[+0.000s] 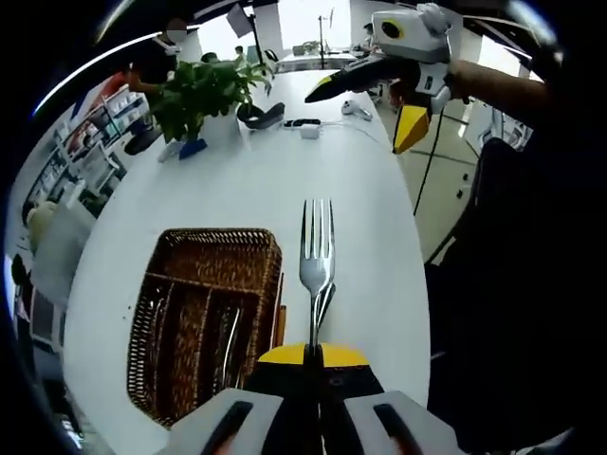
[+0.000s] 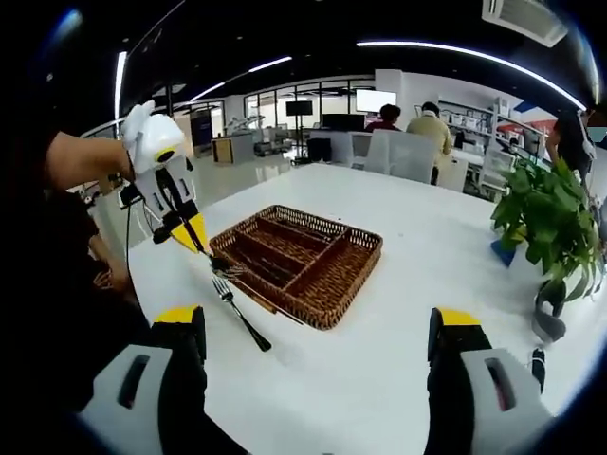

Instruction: Arrange the knives, forks, and spoons in their matching storage slots by inserting each utensil handle-first until every utensil is classified and aligned in the correct compartment

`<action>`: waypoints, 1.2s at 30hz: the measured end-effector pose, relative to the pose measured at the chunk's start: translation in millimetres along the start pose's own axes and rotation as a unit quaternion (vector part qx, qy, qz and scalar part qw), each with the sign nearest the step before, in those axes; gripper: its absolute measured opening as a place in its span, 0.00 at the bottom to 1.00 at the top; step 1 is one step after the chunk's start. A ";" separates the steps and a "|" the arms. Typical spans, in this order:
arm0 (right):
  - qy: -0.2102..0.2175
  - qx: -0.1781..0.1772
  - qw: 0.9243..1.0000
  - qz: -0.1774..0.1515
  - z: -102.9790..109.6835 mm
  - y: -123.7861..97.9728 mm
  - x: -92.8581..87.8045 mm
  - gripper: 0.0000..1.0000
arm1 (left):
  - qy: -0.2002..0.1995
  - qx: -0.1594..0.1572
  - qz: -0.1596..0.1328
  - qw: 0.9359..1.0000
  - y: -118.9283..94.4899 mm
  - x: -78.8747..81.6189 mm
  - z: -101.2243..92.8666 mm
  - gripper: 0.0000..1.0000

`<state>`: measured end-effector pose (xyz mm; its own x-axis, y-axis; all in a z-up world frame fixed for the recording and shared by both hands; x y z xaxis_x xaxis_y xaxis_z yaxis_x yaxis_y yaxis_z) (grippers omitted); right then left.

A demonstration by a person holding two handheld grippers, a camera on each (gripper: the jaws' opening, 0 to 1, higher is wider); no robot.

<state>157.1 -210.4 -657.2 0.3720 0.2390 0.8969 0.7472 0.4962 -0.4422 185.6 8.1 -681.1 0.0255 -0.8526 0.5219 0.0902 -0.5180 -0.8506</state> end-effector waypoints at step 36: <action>0.000 0.009 1.000 -0.020 9.6 7.8 18.2 0.99 | 0.054 0.014 0.028 0.998 -36.9 5.3 14.3 0.00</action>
<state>164.5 -194.2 -644.3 0.3408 0.2190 0.9143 0.7518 0.5204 -0.4049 196.6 23.7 -646.0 -0.0759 -0.8830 0.4633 0.1199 -0.4693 -0.8748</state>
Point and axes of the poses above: the point that each gripper's makers call its tool centre point, and the gripper's own axes: y roughly forward along the fingers, z roughly to its left, x roughly out of its top, the point moved 3 cm from there along -y, roughly backward along the fingers, and after that the axes turned 3 degrees about -z, right-handed, at the moved point
